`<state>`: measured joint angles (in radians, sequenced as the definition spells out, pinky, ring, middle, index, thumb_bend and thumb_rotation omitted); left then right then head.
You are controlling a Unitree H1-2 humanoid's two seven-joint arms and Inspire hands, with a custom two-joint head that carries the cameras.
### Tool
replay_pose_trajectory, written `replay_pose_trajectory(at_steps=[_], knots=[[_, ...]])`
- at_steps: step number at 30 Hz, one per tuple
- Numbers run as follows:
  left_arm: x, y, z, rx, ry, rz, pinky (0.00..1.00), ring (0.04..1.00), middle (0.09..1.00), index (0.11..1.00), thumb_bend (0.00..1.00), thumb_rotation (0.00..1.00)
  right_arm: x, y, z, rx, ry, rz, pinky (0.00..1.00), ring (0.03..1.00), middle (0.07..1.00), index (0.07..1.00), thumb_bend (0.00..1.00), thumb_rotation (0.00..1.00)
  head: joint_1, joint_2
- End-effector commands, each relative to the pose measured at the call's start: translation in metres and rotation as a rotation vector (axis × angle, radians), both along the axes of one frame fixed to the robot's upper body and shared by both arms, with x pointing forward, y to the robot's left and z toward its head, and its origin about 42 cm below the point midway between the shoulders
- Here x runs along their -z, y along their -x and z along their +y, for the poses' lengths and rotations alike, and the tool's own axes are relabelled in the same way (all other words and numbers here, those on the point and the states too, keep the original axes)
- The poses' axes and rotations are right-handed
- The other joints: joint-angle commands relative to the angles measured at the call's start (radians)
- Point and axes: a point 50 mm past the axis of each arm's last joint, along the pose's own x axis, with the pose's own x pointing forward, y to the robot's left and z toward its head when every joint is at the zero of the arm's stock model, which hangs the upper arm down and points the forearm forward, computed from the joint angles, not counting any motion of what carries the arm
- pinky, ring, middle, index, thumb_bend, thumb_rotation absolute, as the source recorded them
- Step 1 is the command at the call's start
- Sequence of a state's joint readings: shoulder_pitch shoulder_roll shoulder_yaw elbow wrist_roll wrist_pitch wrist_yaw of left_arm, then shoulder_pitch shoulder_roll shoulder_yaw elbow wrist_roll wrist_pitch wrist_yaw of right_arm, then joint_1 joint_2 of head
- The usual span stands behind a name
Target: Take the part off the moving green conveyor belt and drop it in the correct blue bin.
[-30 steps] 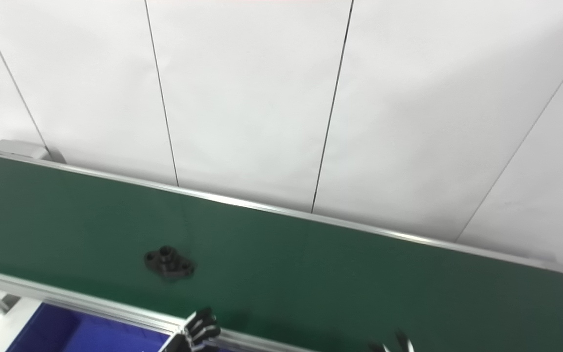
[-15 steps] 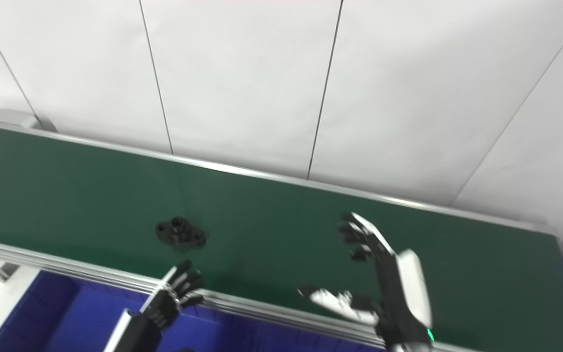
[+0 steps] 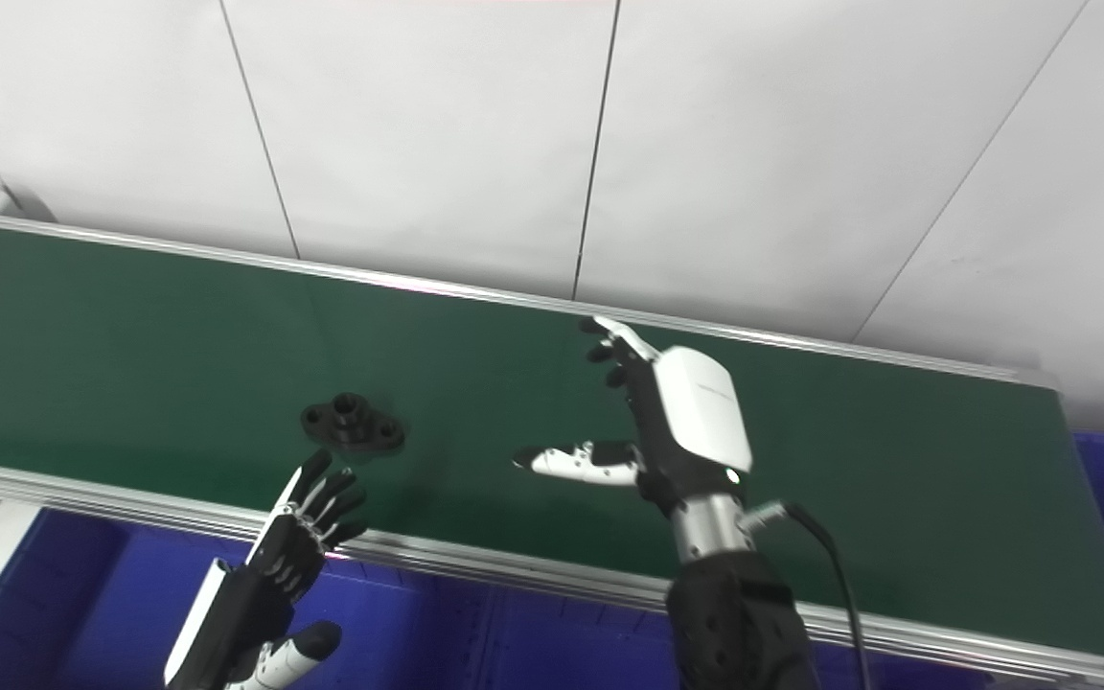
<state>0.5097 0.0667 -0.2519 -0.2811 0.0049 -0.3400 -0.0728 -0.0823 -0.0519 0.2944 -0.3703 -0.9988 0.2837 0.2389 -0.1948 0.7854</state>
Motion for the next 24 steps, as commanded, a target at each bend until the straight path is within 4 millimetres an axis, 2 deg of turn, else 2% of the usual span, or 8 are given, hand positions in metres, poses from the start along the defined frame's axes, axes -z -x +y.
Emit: replay_pose_trajectory(at_steps=[1, 7, 12, 20, 24], knots=[[-0.011, 0.001, -0.003, 0.008, 0.01, -0.042, 0.86, 0.915, 0.942, 0.992, 0.82, 0.67, -0.008, -0.012, 0.008, 0.005, 0.044, -0.032, 0.51, 0.64, 0.725, 0.822, 0.93, 0.4, 0.01, -0.002], [-0.014, 0.004, -0.005, 0.011, 0.01, -0.026, 0.88, 0.924, 0.948, 0.996, 0.81, 0.67, 0.003, -0.037, 0.026, 0.009, 0.126, -0.013, 0.49, 0.617, 0.699, 0.754, 0.93, 0.36, 0.005, -0.007], [-0.015, 0.006, -0.004, 0.005, 0.002, -0.019, 0.86, 0.918, 0.946, 1.0, 0.8, 0.69, 0.011, -0.05, 0.042, -0.019, 0.195, -0.006, 0.49, 0.622, 0.705, 0.747, 0.94, 0.37, -0.001, -0.008], [-0.016, 0.008, -0.007, 0.005, 0.003, -0.029, 0.85, 0.906, 0.937, 0.999, 0.8, 0.69, 0.024, -0.062, 0.065, -0.056, 0.229, 0.033, 0.52, 0.638, 0.714, 0.751, 0.95, 0.36, 0.026, -0.009], [-0.017, 0.009, -0.01, 0.007, 0.012, -0.029, 0.85, 0.906, 0.934, 0.996, 0.79, 0.68, 0.028, -0.065, 0.073, -0.075, 0.239, 0.048, 0.51, 0.634, 0.715, 0.753, 0.95, 0.37, 0.034, -0.008]])
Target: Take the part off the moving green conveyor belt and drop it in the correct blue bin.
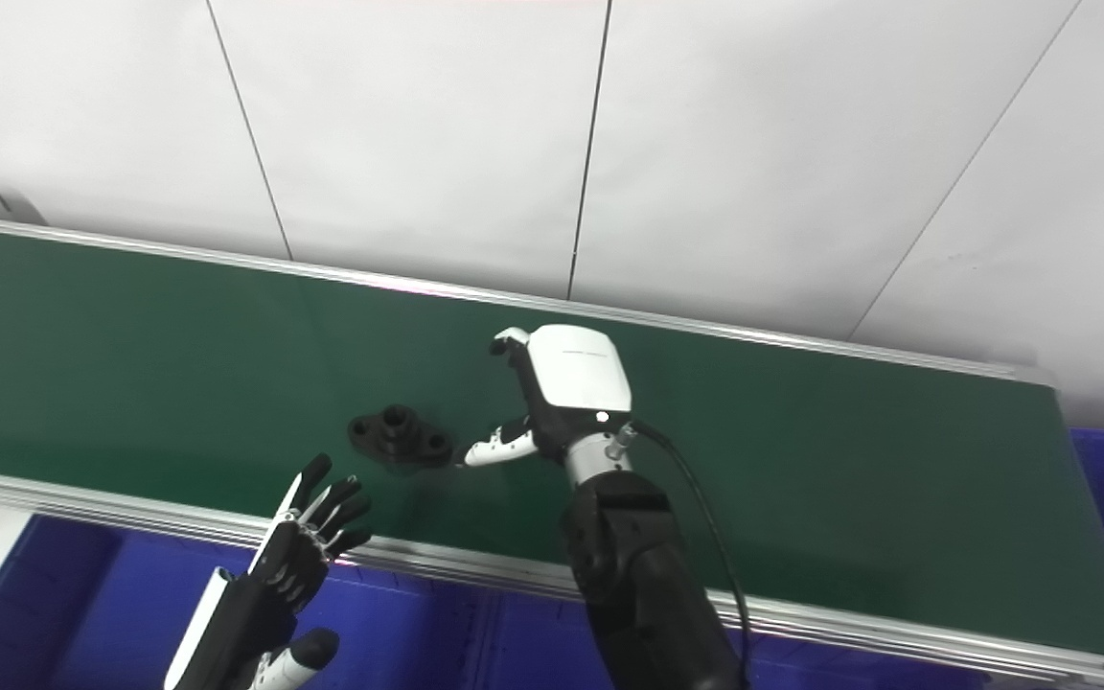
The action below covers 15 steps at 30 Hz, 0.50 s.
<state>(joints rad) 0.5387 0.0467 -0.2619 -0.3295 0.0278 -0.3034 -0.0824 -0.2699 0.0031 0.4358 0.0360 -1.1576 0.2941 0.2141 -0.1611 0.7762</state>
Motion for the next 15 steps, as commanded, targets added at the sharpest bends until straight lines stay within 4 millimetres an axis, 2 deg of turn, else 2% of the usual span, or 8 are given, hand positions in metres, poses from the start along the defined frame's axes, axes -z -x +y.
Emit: replay_pose_trajectory(at_steps=[1, 9, 15], knots=[[-0.009, 0.003, -0.004, 0.002, 0.014, -0.039, 0.86, 0.907, 0.934, 0.996, 0.79, 0.67, -0.019, -0.011, 0.01, 0.003, -0.023, -0.064, 0.51, 0.63, 0.711, 0.752, 0.95, 0.37, 0.007, 0.002], [-0.011, 0.004, -0.01, -0.003, 0.017, -0.043, 0.86, 0.911, 0.937, 0.994, 0.78, 0.67, -0.015, -0.015, 0.024, -0.018, -0.046, -0.008, 0.53, 0.665, 0.738, 0.769, 0.93, 0.38, 0.029, 0.009], [-0.013, 0.004, -0.012, -0.004, 0.023, -0.045, 0.87, 0.922, 0.946, 1.0, 0.77, 0.67, -0.001, -0.014, 0.029, -0.022, -0.022, 0.032, 0.53, 0.659, 0.739, 0.76, 0.94, 0.37, 0.034, 0.013]])
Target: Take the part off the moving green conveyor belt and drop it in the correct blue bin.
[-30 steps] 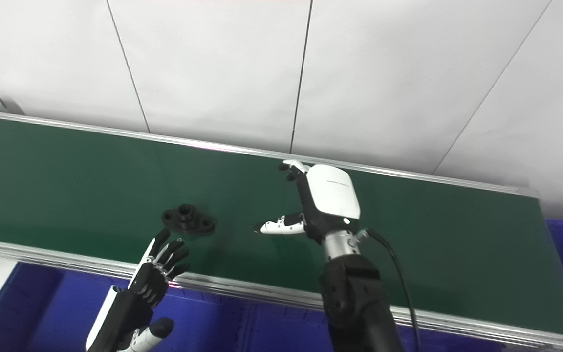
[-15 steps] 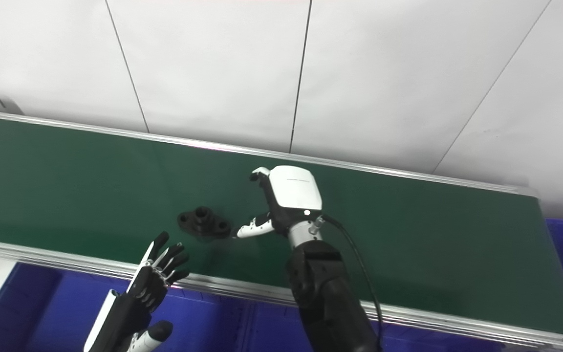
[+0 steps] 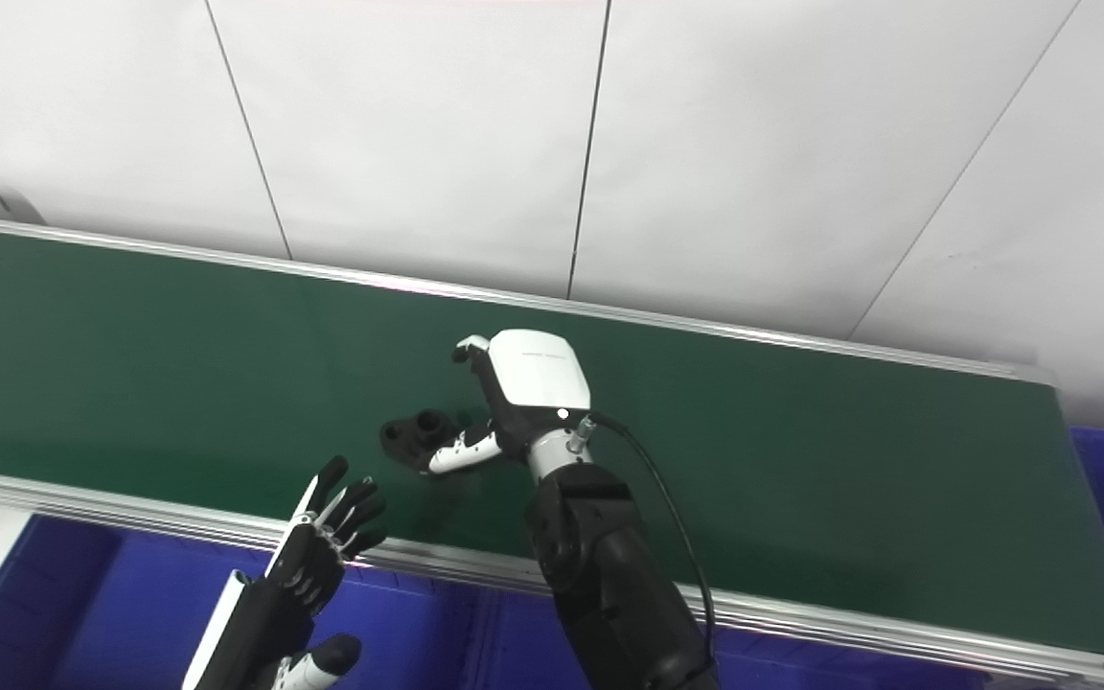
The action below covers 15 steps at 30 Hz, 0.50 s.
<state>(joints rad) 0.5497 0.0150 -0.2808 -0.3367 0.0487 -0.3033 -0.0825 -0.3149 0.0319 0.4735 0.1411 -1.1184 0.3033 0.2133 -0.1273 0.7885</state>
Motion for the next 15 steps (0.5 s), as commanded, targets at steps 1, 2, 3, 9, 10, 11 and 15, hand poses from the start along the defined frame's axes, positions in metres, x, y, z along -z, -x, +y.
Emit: replay_pose_trajectory(at_steps=[1, 2, 3, 9, 10, 11, 15], knots=[[-0.01, 0.002, -0.001, -0.005, 0.008, -0.042, 0.87, 0.924, 0.947, 1.0, 0.77, 0.67, -0.01, -0.005, 0.006, 0.021, -0.016, -0.031, 0.53, 0.656, 0.738, 0.758, 0.95, 0.37, 0.009, 0.004], [-0.011, 0.002, -0.001, -0.005, 0.009, -0.042, 0.87, 0.924, 0.948, 1.0, 0.78, 0.68, -0.006, -0.005, 0.006, 0.02, -0.006, -0.025, 0.52, 0.638, 0.724, 0.756, 0.94, 0.37, 0.009, 0.004], [-0.011, 0.003, -0.002, -0.005, 0.012, -0.042, 0.88, 0.926, 0.949, 1.0, 0.78, 0.68, -0.002, -0.004, 0.005, 0.018, 0.004, -0.016, 0.51, 0.611, 0.704, 0.754, 0.94, 0.37, 0.013, 0.006], [-0.013, 0.004, -0.004, -0.009, 0.022, -0.036, 0.89, 0.933, 0.955, 1.0, 0.78, 0.68, 0.019, 0.0, 0.002, 0.028, 0.017, 0.05, 0.4, 0.51, 0.621, 0.733, 0.89, 0.41, 0.018, 0.013], [-0.014, 0.005, -0.004, -0.008, 0.022, -0.037, 0.89, 0.935, 0.958, 1.0, 0.78, 0.68, 0.022, 0.001, 0.002, 0.027, 0.03, 0.058, 0.33, 0.439, 0.555, 0.721, 0.87, 0.42, 0.018, 0.015], [-0.015, 0.005, -0.004, -0.007, 0.02, -0.037, 0.9, 0.937, 0.96, 1.0, 0.78, 0.68, 0.025, 0.001, 0.002, 0.027, 0.047, 0.063, 0.3, 0.402, 0.524, 0.71, 0.85, 0.4, 0.018, 0.016], [-0.016, 0.006, -0.004, -0.008, 0.015, -0.039, 0.89, 0.935, 0.961, 1.0, 0.76, 0.68, 0.041, 0.003, -0.001, 0.036, 0.135, 0.101, 0.19, 0.273, 0.391, 0.669, 0.75, 0.2, 0.017, 0.023]])
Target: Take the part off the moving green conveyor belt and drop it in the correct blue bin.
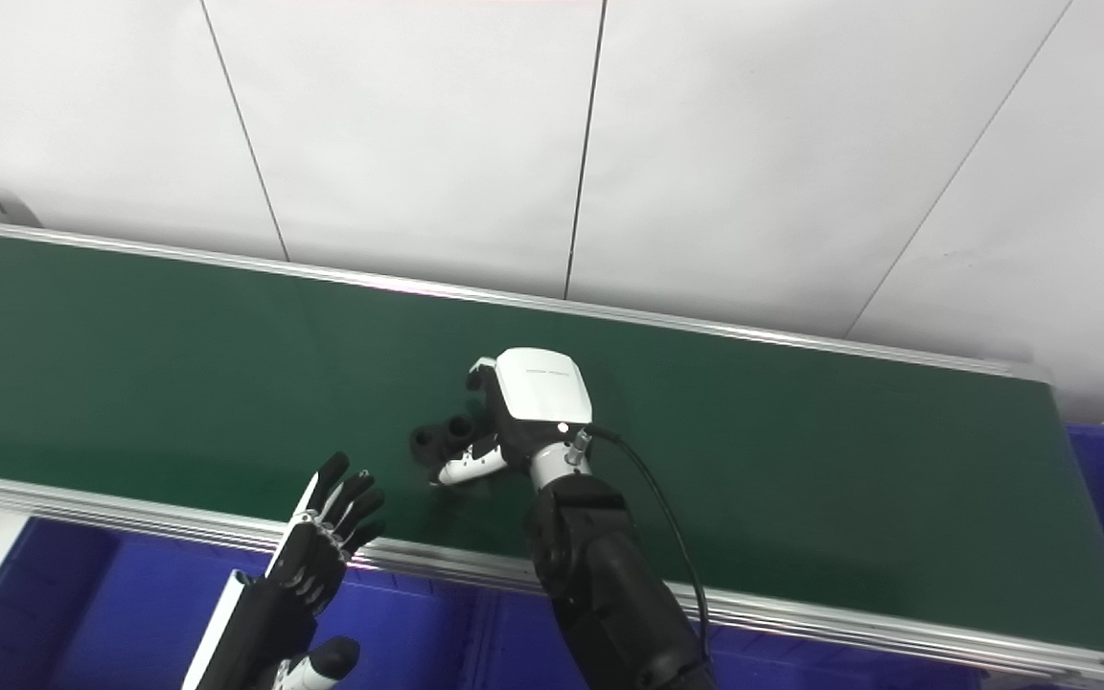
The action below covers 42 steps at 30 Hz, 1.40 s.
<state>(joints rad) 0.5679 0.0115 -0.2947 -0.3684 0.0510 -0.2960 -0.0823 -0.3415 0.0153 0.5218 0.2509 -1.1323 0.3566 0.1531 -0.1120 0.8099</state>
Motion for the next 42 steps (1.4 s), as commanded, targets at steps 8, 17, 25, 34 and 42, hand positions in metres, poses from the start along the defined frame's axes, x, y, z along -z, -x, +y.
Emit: replay_pose_trajectory(at_steps=[8, 17, 25, 34, 42], knots=[[-0.012, 0.004, -0.001, -0.013, 0.008, -0.034, 0.89, 0.93, 0.96, 1.0, 0.75, 0.69, 0.033, 0.015, -0.01, 0.016, 0.17, 0.092, 0.18, 0.272, 0.405, 0.518, 0.52, 0.0, 0.001, 0.01], [-0.013, 0.004, -0.001, -0.019, 0.0, -0.028, 0.88, 0.927, 0.959, 1.0, 0.74, 0.7, 0.033, 0.017, -0.012, 0.011, 0.181, 0.101, 0.18, 0.258, 0.416, 0.505, 0.52, 0.0, 0.0, 0.014], [-0.013, 0.004, -0.002, -0.019, 0.006, -0.027, 0.89, 0.934, 0.965, 1.0, 0.75, 0.71, 0.034, 0.02, -0.016, 0.025, 0.161, 0.1, 0.17, 0.251, 0.47, 0.485, 0.53, 0.0, -0.002, 0.011], [-0.012, 0.003, -0.002, -0.03, -0.003, -0.02, 0.88, 0.928, 0.959, 1.0, 0.71, 0.7, -0.001, 0.026, -0.017, 0.004, 0.02, -0.016, 0.14, 0.206, 0.47, 0.484, 0.53, 0.0, -0.024, 0.005], [-0.009, 0.0, 0.002, -0.032, -0.001, -0.014, 0.9, 0.935, 0.963, 1.0, 0.71, 0.71, -0.055, 0.033, -0.033, -0.01, -0.046, -0.026, 0.21, 0.292, 0.41, 0.521, 0.52, 0.0, -0.057, -0.004]])
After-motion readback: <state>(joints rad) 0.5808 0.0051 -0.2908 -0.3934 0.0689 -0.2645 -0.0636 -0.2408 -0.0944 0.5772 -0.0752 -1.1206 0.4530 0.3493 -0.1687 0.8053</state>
